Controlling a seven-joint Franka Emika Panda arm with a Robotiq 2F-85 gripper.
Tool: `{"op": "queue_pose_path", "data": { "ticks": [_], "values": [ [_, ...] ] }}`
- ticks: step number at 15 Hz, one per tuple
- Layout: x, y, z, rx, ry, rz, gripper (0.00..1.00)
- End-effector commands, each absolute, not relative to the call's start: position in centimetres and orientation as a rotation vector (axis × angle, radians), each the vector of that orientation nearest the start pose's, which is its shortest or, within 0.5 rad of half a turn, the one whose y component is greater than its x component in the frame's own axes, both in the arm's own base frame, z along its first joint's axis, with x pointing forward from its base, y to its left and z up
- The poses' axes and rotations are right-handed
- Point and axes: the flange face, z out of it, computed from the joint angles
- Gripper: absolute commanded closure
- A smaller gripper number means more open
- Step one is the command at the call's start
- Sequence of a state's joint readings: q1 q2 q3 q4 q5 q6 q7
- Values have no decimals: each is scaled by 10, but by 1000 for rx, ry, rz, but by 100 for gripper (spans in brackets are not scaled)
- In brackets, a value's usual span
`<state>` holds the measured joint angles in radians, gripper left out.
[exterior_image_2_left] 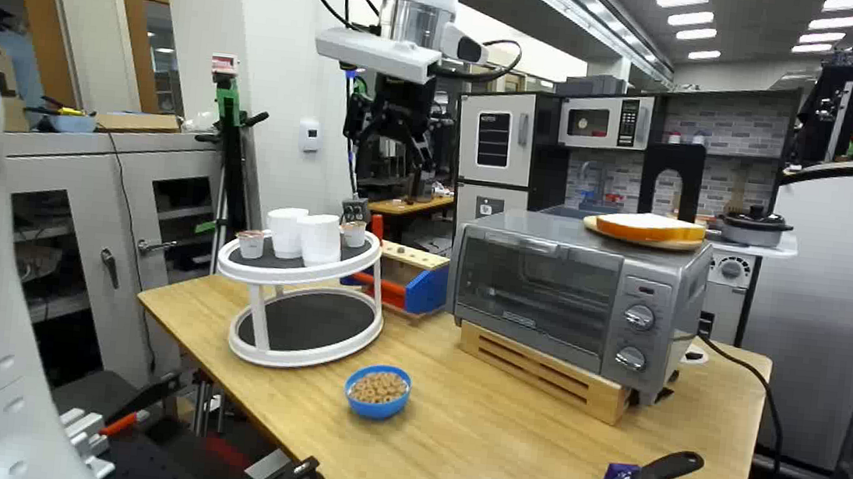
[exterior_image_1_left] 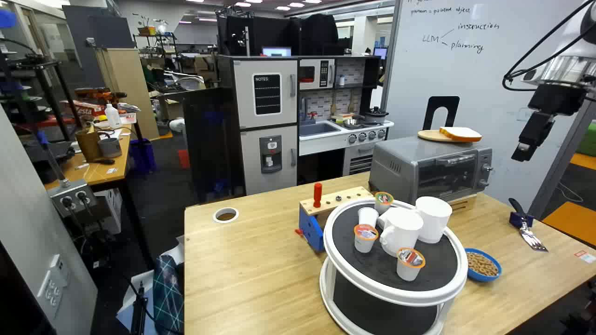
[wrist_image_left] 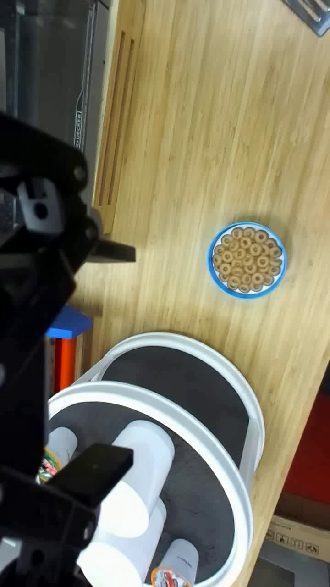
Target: Open the oven door, place the mug on the right inside the oven
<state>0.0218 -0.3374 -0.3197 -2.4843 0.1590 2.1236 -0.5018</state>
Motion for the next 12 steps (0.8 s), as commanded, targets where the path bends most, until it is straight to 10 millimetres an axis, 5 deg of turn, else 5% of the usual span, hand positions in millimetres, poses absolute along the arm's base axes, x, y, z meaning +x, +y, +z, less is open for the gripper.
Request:
{"op": "queue_pose_path", "data": {
  "ticks": [1, 12],
  "values": [
    [410, -119, 404, -2898, -198, -72, 0],
    [419, -115, 405, -2897, -189, -75, 0]
  ]
}}
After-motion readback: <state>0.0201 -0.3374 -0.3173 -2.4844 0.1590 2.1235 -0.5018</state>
